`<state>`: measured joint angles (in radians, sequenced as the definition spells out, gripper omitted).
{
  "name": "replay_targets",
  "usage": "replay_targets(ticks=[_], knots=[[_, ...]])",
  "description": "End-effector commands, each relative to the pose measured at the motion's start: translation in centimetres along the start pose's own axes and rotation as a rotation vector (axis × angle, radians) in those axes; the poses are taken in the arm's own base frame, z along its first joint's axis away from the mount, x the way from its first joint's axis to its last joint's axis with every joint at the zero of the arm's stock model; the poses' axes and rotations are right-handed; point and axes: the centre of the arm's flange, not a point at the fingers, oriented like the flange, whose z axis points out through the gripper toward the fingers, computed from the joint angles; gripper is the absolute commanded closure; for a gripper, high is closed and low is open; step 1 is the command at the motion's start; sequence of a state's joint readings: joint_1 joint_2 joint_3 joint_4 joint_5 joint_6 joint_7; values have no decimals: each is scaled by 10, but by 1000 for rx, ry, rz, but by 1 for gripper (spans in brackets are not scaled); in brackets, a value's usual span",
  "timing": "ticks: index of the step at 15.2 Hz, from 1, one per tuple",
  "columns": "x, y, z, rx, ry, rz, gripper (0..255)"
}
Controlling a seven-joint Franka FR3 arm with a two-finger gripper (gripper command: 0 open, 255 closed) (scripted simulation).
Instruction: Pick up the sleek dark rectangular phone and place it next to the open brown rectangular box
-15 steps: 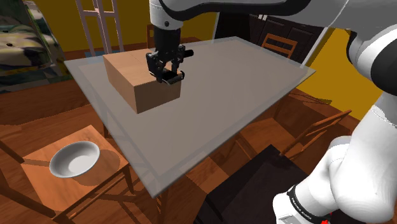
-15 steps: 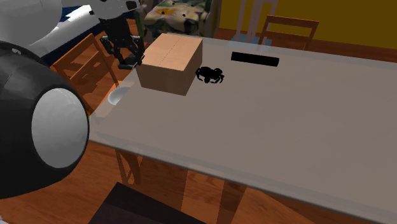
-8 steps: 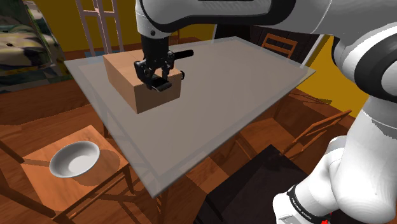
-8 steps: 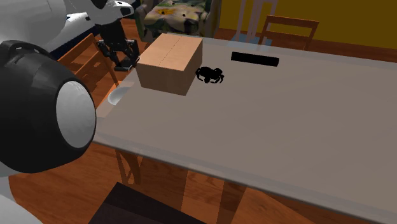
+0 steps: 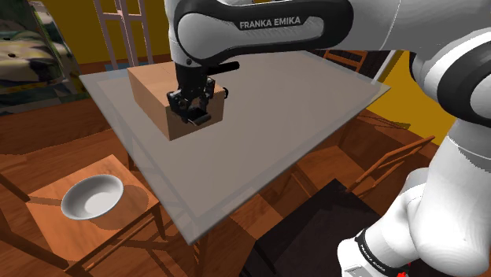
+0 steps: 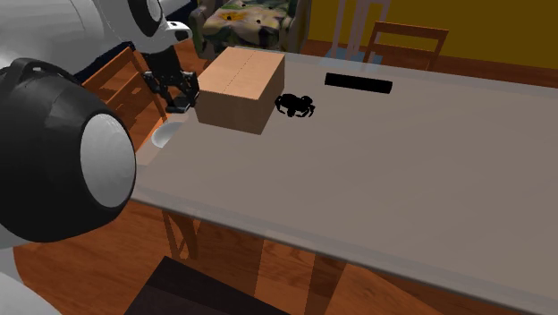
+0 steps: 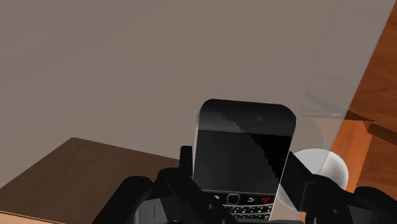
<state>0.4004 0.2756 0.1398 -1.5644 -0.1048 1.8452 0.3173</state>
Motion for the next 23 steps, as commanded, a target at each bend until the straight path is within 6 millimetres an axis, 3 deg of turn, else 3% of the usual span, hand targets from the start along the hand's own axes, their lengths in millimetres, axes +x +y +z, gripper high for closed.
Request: replay_targets(ticks=[1,23], knots=[[-2,0,11,0,0,0,255],[-5,-7,127,0,0,0,255]])
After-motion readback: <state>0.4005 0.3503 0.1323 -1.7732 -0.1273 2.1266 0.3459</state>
